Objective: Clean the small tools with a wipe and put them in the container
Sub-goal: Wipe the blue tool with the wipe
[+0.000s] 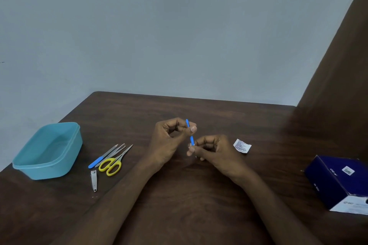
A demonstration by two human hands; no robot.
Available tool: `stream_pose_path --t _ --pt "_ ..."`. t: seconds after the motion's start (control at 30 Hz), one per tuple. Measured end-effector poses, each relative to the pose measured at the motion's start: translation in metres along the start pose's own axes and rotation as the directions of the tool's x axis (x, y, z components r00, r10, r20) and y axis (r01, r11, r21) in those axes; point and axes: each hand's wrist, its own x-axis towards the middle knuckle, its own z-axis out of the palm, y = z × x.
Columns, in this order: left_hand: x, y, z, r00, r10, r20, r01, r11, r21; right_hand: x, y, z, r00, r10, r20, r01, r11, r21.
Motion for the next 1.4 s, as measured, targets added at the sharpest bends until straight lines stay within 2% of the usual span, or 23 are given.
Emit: stream_pose_path --t 0.07,0.13,0.2,0.27,0.37,0.67,0.9,0.97,1.07,1.13,1.2,1.3,1.4 --pt "-0.001 -0.003 0.000 1.000 0.025 -0.016 -0.024 0.998 0.064 0.000 0.000 0.000 1.000 -0.009 0.014 0.009 1.000 -0.006" --pt "-0.001 -0.005 0.001 0.999 0.030 -0.031 -0.027 0.995 0.099 0.000 -0.001 0.002 0.998 -0.050 -0.038 0.051 0.998 0.037" --pt "-0.002 -0.004 0.001 1.000 0.006 -0.012 -0.004 0.992 0.130 0.003 -0.003 0.007 0.981 -0.070 -0.179 0.107 0.973 0.204" --pt "-0.004 -0.002 0.001 0.998 -0.027 0.049 0.018 0.984 0.176 0.007 -0.005 0.011 0.954 -0.016 -0.301 0.139 0.909 0.392" --pt "-0.006 -0.004 0.003 0.991 -0.041 0.124 0.005 0.962 0.274 0.012 -0.002 0.013 0.928 0.084 -0.362 0.127 0.844 0.521" --pt "-0.003 -0.013 0.002 0.991 0.022 0.133 -0.063 0.947 0.314 0.015 0.007 0.016 0.927 0.085 -0.365 0.090 0.895 0.437" --pt "-0.006 -0.011 0.004 0.986 0.060 0.154 -0.121 0.897 0.425 0.018 0.004 -0.002 0.823 0.149 -0.549 0.173 0.853 0.492" --pt "-0.006 -0.012 0.004 0.988 0.071 0.136 -0.125 0.886 0.446 0.018 0.006 -0.004 0.836 0.142 -0.530 0.151 0.869 0.471" --pt "-0.006 -0.013 0.003 0.989 0.084 0.121 -0.131 0.876 0.465 0.014 0.009 0.002 0.907 0.128 -0.402 0.062 0.902 0.427" --pt "-0.005 -0.013 0.004 0.987 0.095 0.129 -0.145 0.868 0.474 0.014 0.009 0.004 0.919 0.127 -0.374 0.038 0.913 0.405" --pt "-0.005 -0.014 0.004 0.987 0.087 0.135 -0.141 0.873 0.467 0.015 0.006 -0.001 0.890 0.110 -0.443 0.087 0.912 0.401" --pt "-0.005 -0.016 0.003 0.984 0.081 0.161 -0.149 0.865 0.479 0.018 0.001 -0.013 0.811 0.165 -0.561 0.199 0.824 0.531" --pt "-0.005 -0.017 0.004 0.984 0.078 0.163 -0.150 0.859 0.490 0.017 0.002 -0.016 0.778 0.192 -0.599 0.253 0.776 0.578"
